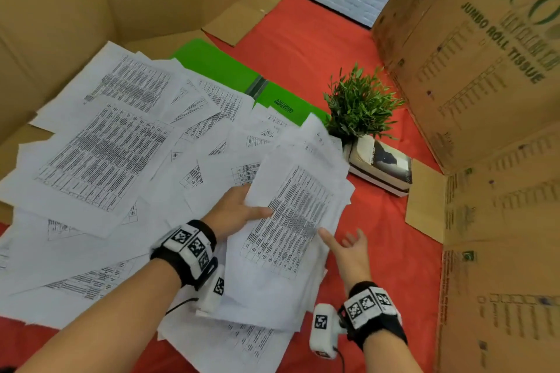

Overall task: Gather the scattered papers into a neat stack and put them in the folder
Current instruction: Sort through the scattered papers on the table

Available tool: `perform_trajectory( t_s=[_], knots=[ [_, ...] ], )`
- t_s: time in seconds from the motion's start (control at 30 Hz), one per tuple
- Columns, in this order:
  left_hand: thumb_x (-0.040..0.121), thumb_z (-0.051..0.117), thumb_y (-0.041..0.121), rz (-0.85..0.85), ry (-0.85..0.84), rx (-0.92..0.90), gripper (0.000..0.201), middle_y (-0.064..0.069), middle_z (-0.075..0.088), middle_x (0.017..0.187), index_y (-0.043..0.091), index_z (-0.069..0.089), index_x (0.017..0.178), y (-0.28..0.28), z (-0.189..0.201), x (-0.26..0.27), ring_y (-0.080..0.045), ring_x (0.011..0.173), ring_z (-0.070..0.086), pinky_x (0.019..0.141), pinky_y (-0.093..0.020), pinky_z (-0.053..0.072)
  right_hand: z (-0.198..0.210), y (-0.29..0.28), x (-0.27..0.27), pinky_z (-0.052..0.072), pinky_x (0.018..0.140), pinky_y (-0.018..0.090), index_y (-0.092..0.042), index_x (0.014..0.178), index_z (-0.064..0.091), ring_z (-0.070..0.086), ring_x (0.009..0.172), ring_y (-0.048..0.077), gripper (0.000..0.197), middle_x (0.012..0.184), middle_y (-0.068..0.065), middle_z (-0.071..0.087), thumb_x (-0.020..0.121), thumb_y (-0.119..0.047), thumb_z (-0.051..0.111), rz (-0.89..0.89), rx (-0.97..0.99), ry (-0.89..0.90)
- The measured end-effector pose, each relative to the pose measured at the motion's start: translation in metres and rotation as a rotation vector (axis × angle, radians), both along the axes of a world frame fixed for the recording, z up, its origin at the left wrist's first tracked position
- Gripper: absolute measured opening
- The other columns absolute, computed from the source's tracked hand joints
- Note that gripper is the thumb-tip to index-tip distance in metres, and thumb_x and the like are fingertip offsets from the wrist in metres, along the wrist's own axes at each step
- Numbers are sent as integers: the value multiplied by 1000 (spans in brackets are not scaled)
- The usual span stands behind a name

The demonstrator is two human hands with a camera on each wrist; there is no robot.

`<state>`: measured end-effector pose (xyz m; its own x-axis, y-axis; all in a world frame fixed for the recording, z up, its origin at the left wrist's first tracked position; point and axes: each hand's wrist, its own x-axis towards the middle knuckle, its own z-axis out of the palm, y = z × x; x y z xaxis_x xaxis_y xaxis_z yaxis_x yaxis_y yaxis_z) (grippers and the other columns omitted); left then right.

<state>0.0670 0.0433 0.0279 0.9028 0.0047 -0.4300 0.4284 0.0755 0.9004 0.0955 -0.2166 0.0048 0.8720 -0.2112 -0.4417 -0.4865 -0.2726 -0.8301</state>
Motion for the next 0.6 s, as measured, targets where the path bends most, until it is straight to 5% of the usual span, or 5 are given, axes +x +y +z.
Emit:
perform_trajectory(
  t_s=[0.13, 0.27, 0.37, 0.5, 0.6],
  knots=[
    [79, 77, 10, 18, -132, -83, 37, -7, 75, 107, 10, 66, 114, 11, 38, 8, -20, 98, 73, 85, -33, 58, 43, 3, 16, 57, 83, 29, -6, 128, 58, 70, 107, 24, 95, 122, 13, 71, 47, -40, 95, 80, 397, -84],
    [77, 80, 29, -39, -152, 33, 41, 0, 75, 107, 15, 67, 114, 10, 37, 20, -14, 99, 71, 87, -30, 56, 65, 19, 19, 61, 77, 30, -6, 112, 68, 74, 96, 23, 35, 102, 7, 78, 77, -5, 76, 116, 335, -115],
    [70, 81, 47, 75, -68, 224, 49, 1, 72, 102, 16, 65, 103, 17, -1, 24, -20, 98, 69, 85, -33, 56, 61, 11, 11, 62, 69, 33, -5, 111, 68, 76, 88, 27, 27, 98, 11, 78, 84, 1, 70, 52, 272, -83],
    [77, 78, 39, 85, 98, 571, 52, -7, 60, 118, 12, 56, 115, 30, -47, 17, -24, 108, 60, 91, -35, 49, 30, -29, -4, 56, 89, 53, -1, 120, 64, 72, 95, 38, 33, 112, 22, 72, 86, 2, 67, -160, 241, 71],
    [78, 78, 37, 7, 97, 635, 61, -10, 52, 127, 11, 51, 126, 24, -61, 16, -25, 114, 57, 96, -35, 47, 12, -44, -11, 51, 95, 61, 2, 126, 60, 69, 102, 41, 41, 115, 23, 71, 86, 0, 67, -236, 259, 174]
  ],
)
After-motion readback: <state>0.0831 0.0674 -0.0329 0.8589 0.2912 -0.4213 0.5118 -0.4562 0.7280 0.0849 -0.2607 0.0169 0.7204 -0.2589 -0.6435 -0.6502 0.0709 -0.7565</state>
